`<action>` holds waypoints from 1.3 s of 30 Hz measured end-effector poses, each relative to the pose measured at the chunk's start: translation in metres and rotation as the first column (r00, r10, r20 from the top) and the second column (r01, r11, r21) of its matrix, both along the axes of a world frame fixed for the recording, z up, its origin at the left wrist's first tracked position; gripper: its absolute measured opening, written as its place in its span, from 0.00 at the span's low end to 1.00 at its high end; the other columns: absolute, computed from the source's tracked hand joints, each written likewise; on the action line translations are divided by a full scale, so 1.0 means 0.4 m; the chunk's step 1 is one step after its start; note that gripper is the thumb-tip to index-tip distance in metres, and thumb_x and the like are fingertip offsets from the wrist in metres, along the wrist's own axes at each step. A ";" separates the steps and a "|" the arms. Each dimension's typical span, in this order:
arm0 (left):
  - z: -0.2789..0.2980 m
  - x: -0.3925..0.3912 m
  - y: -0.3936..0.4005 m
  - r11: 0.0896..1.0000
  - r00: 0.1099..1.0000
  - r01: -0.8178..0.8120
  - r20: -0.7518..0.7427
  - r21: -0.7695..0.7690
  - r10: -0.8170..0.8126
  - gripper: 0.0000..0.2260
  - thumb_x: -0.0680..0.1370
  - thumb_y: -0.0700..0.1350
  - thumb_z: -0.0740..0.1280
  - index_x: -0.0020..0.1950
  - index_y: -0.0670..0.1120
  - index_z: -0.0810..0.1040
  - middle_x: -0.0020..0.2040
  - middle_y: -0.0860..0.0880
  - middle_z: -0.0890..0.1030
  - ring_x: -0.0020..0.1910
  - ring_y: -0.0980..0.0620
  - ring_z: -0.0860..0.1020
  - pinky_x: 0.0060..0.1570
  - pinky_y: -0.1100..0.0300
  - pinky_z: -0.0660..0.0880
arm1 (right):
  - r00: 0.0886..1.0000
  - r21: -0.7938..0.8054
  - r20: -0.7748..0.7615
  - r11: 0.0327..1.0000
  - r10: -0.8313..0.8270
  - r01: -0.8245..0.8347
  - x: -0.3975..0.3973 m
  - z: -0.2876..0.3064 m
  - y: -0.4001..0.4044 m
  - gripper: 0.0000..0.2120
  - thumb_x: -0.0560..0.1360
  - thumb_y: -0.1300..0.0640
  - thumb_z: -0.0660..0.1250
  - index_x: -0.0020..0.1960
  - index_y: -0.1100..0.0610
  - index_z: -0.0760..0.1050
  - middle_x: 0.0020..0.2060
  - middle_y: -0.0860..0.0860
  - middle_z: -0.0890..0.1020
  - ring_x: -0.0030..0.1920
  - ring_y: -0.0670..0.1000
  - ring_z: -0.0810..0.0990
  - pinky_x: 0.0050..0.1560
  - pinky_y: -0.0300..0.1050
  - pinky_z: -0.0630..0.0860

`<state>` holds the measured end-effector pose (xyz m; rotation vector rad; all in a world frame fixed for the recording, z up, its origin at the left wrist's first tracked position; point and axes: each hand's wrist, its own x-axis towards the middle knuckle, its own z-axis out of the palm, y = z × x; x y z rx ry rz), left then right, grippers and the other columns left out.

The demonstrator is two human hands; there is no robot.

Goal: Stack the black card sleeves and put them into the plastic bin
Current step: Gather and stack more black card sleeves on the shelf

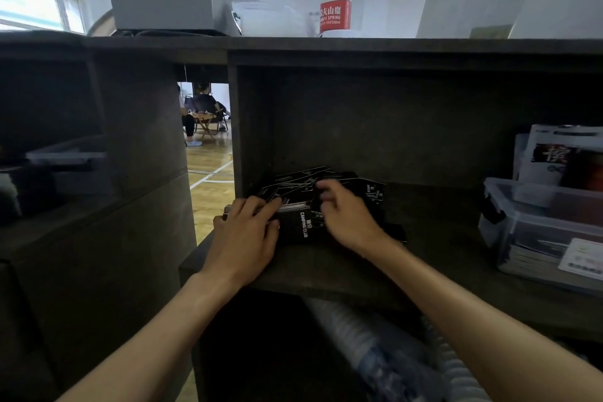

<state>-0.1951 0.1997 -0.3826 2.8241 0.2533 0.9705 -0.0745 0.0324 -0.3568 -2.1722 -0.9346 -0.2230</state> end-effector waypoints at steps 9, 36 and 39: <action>-0.001 -0.004 -0.001 1.000 1.000 0.017 -0.001 -0.024 -0.017 0.20 0.82 0.53 0.56 0.75 0.59 0.65 0.63 0.54 0.71 0.63 0.51 0.66 0.57 0.44 0.73 | 0.906 -0.446 0.423 0.870 -0.003 0.211 0.041 -0.026 -0.066 0.19 0.80 0.44 0.62 0.66 0.51 0.75 0.60 0.55 0.78 0.65 0.54 0.70 0.65 0.51 0.63; -0.014 0.004 0.013 0.998 0.992 0.046 0.118 -0.045 -0.040 0.19 0.78 0.57 0.64 0.70 0.60 0.72 0.60 0.58 0.76 0.66 0.51 0.66 0.65 0.39 0.65 | 0.990 0.033 -0.033 0.989 -0.140 0.141 -0.085 -0.011 -0.071 0.06 0.78 0.53 0.65 0.46 0.47 0.81 0.43 0.42 0.82 0.45 0.41 0.79 0.43 0.32 0.74; -0.016 0.004 0.010 1.000 0.989 0.009 0.148 0.012 -0.010 0.18 0.77 0.55 0.66 0.68 0.59 0.75 0.58 0.60 0.78 0.70 0.50 0.63 0.67 0.31 0.59 | 0.959 -0.057 0.027 0.958 -0.281 0.282 -0.025 0.017 -0.157 0.08 0.79 0.56 0.66 0.56 0.48 0.80 0.53 0.46 0.82 0.53 0.46 0.79 0.56 0.43 0.76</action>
